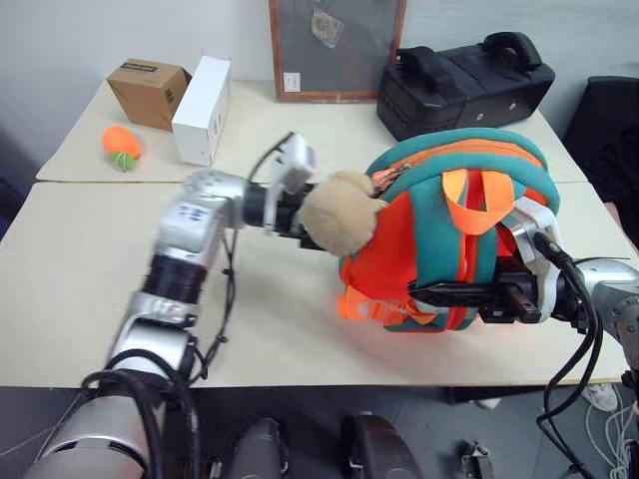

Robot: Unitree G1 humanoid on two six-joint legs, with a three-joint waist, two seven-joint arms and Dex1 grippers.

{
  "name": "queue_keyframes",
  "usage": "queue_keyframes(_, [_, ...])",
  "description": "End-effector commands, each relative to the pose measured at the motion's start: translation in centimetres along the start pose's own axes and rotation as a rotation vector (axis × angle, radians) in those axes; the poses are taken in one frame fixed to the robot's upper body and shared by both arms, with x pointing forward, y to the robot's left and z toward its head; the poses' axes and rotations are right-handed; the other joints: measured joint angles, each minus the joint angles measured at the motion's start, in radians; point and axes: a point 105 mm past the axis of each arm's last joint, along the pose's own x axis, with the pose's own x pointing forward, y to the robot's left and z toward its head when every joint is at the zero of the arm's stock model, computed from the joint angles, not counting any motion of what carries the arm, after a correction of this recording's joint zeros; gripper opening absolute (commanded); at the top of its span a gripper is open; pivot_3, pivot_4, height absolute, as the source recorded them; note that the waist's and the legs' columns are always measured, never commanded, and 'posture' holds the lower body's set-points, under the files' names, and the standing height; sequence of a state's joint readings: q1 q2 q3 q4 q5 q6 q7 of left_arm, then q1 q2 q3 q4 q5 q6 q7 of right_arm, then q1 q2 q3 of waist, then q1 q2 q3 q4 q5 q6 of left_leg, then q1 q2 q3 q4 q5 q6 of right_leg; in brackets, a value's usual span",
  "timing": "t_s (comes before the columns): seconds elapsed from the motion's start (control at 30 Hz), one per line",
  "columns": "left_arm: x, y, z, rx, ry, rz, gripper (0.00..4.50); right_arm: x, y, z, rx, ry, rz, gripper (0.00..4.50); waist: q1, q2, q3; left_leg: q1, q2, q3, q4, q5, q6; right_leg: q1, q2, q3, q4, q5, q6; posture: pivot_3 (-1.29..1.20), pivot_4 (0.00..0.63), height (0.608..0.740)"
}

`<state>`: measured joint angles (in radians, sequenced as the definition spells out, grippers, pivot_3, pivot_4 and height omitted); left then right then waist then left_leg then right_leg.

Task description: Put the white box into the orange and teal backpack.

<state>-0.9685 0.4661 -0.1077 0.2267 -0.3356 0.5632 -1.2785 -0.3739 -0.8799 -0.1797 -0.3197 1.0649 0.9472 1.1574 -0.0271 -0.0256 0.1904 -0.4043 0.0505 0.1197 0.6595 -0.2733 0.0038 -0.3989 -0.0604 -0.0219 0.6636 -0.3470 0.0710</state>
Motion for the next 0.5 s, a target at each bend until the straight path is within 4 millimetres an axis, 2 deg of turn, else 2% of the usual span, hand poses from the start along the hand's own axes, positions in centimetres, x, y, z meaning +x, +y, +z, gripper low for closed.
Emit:
queue_keyframes(0.03, [-2.3, -1.9, 2.8, 0.065, -0.031, -0.028, 4.47, 0.2, 0.0, 0.5, -0.036, -0.027, 0.001, 0.0, 0.001, 0.0, 0.0, 0.0, 0.0, 0.0, 0.0, 0.0, 0.0, 0.0, 0.0, 0.0, 0.0, 0.0, 0.0, 0.0, 0.15, 0.74])
queue_keyframes(0.17, [-5.3, -3.5, 4.4, 0.066, -0.031, -0.021, 4.47, 0.4, -0.4, 0.3, -0.036, -0.027, -0.004, 0.0, 0.001, 0.0, 0.0, 0.0, -0.001, 0.0, 0.001, 0.0, 0.001, 0.001, -0.001, 0.0, 0.0, 0.0, 0.0, 0.0, 0.15, 0.74])
queue_keyframes(0.23, [-5.7, -4.1, 5.5, 0.071, -0.059, -0.001, 4.47, 0.4, -0.6, 0.3, -0.037, -0.029, -0.005, 0.0, 0.0, 0.0, 0.0, 0.0, -0.001, 0.0, 0.001, -0.001, 0.001, 0.001, -0.001, 0.0, 0.0, 0.0, 0.0, 0.0, 0.15, 0.74])
queue_keyframes(0.3, [-5.2, -4.3, 6.1, 0.083, -0.075, 0.029, 4.47, 0.5, -0.7, 0.3, -0.036, -0.034, -0.006, 0.0, 0.002, 0.0, 0.0, 0.0, -0.001, -0.001, 0.001, -0.001, 0.001, 0.001, -0.001, 0.0, -0.001, 0.0, 0.0, 0.0, 0.15, 0.74])
queue_keyframes(0.4, [-3.5, -3.8, 5.6, 0.125, -0.057, 0.105, 4.47, 0.6, -0.8, 0.3, -0.036, -0.034, -0.006, 0.0, 0.003, 0.0, 0.0, 0.0, -0.001, -0.001, 0.001, -0.001, 0.001, 0.003, -0.001, 0.0, -0.001, 0.0, 0.0, 0.0, 0.15, 0.74])
queue_keyframes(0.5, [-1.1, -3.4, 5.1, 0.077, -0.094, 0.14, 4.47, 0.7, -0.8, 0.3, -0.036, -0.032, -0.003, 0.0, 0.003, 0.0, 0.0, 0.001, -0.001, -0.001, 0.002, -0.001, 0.001, 0.003, -0.001, 0.0, -0.001, 0.0, 0.001, 0.0, 0.15, 0.74])
